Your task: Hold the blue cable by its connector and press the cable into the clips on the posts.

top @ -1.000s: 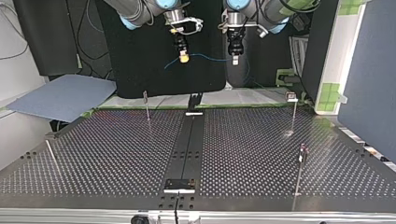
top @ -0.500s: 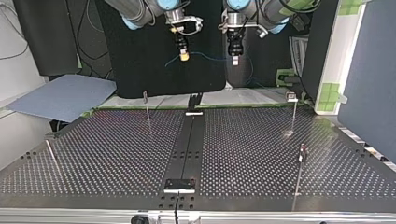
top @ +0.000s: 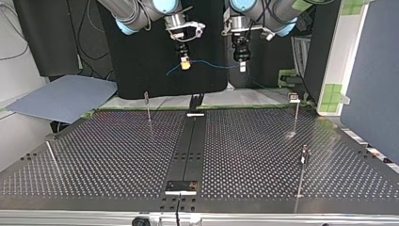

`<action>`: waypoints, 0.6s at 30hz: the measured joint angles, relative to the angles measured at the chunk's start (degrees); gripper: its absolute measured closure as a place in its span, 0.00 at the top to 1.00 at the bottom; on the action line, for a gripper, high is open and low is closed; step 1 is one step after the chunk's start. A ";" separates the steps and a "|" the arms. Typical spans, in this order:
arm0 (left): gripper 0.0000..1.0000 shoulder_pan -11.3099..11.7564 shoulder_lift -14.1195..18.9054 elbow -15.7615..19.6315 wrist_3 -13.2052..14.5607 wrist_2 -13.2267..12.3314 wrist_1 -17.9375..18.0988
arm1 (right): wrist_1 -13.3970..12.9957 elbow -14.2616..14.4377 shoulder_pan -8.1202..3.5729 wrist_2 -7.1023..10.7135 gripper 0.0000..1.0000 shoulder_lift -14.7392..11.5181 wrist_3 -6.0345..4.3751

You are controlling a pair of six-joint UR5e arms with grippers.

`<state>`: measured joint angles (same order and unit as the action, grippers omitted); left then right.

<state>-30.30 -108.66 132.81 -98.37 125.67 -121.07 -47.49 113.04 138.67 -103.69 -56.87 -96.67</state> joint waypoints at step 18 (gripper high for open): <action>0.00 1.88 8.71 -2.29 -5.21 4.50 -8.72 | 8.51 -6.98 0.44 3.79 0.00 -8.52 0.52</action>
<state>-28.42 -99.95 130.52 -103.58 130.17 -129.79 -38.98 106.07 139.12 -99.90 -65.38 -96.16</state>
